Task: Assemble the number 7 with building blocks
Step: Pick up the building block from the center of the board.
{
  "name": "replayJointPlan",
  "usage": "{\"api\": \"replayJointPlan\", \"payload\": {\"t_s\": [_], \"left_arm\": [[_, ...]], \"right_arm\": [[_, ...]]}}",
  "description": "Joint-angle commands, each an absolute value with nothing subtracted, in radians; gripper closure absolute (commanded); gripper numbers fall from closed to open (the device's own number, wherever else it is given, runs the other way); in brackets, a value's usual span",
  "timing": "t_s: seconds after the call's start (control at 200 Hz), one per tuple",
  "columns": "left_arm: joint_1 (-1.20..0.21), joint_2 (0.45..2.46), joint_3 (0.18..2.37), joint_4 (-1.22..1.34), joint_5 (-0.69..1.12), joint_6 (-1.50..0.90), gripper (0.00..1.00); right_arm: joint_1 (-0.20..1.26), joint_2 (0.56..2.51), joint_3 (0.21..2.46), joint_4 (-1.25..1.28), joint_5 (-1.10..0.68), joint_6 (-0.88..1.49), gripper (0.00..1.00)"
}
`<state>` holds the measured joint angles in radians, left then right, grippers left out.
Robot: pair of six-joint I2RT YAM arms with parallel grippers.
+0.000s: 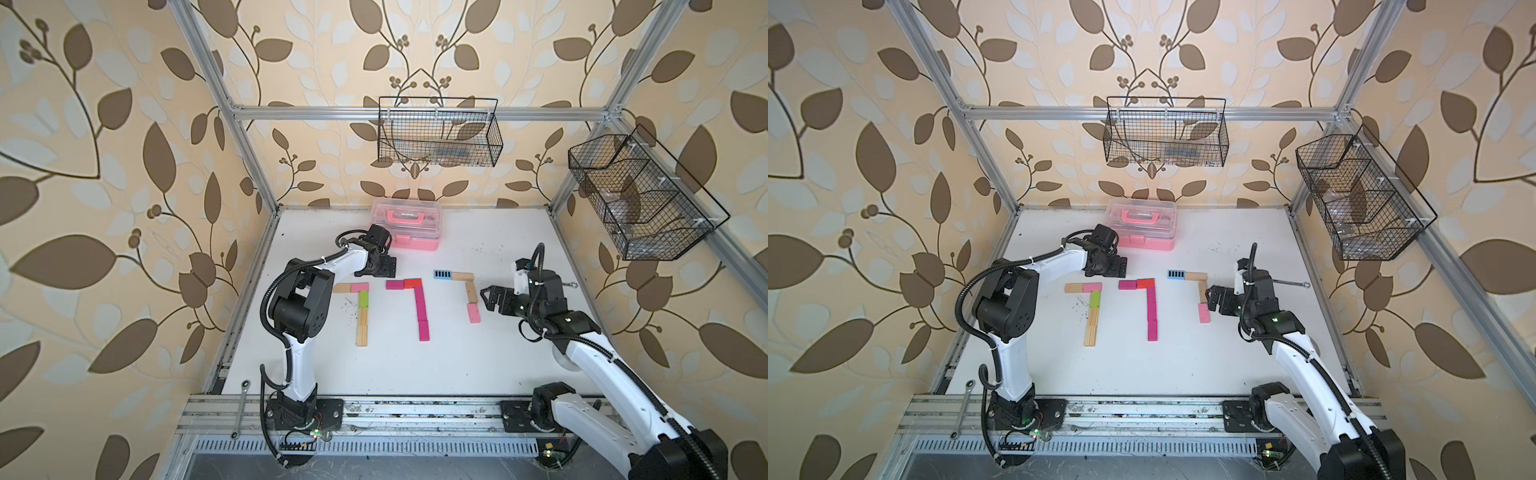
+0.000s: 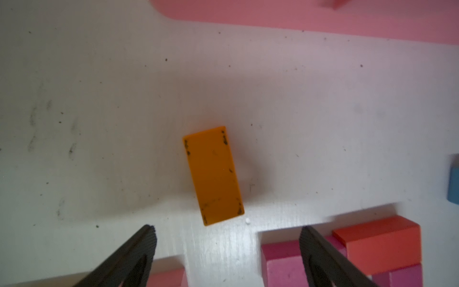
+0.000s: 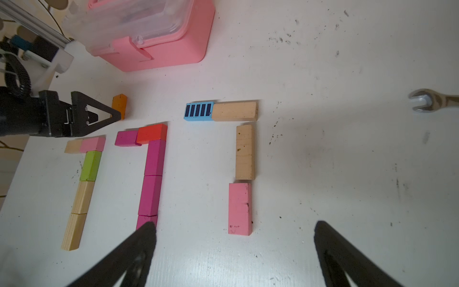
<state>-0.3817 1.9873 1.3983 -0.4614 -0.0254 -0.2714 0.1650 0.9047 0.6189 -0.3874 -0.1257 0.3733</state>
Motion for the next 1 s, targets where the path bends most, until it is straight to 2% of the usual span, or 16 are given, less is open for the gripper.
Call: {"api": "replayJointPlan", "payload": {"t_s": [0.0, 0.09, 0.225, 0.32, 0.525, 0.685, 0.805, 0.91, 1.0], "left_arm": [[-0.368, 2.025, 1.465, -0.482, 0.022, -0.269, 0.14], [-0.364, 2.055, 1.487, -0.487, 0.023, -0.267, 0.21], [-0.359, 2.078, 1.502, -0.493, 0.026, -0.273, 0.39], [-0.359, 2.078, 1.502, -0.493, 0.022, -0.276, 0.47], [-0.359, 2.084, 1.526, -0.527, 0.025, -0.268, 0.72], [-0.360, 2.029, 1.525, -0.545, 0.051, -0.272, 0.77], [-0.390, 1.944, 1.499, -0.562, 0.090, -0.283, 0.78], [-0.468, 1.847, 1.443, -0.563, 0.116, -0.311, 0.78], [-0.577, 1.756, 1.379, -0.554, 0.117, -0.351, 0.78]], "right_arm": [[0.144, 0.875, 0.599, -0.412, -0.173, 0.360, 0.00], [0.144, 0.853, 0.601, -0.438, -0.139, 0.354, 0.00], [0.145, 0.834, 0.604, -0.448, -0.127, 0.350, 0.00], [0.144, 0.838, 0.604, -0.444, -0.130, 0.342, 0.00], [0.163, 0.862, 0.606, -0.447, -0.124, 0.345, 0.00], [0.230, 0.869, 0.628, -0.487, -0.019, 0.373, 0.00], [0.279, 0.914, 0.679, -0.615, 0.121, 0.458, 0.00], [0.334, 0.930, 0.690, -0.683, 0.262, 0.547, 0.00], [0.328, 0.930, 0.695, -0.710, 0.294, 0.623, 0.00]]}}
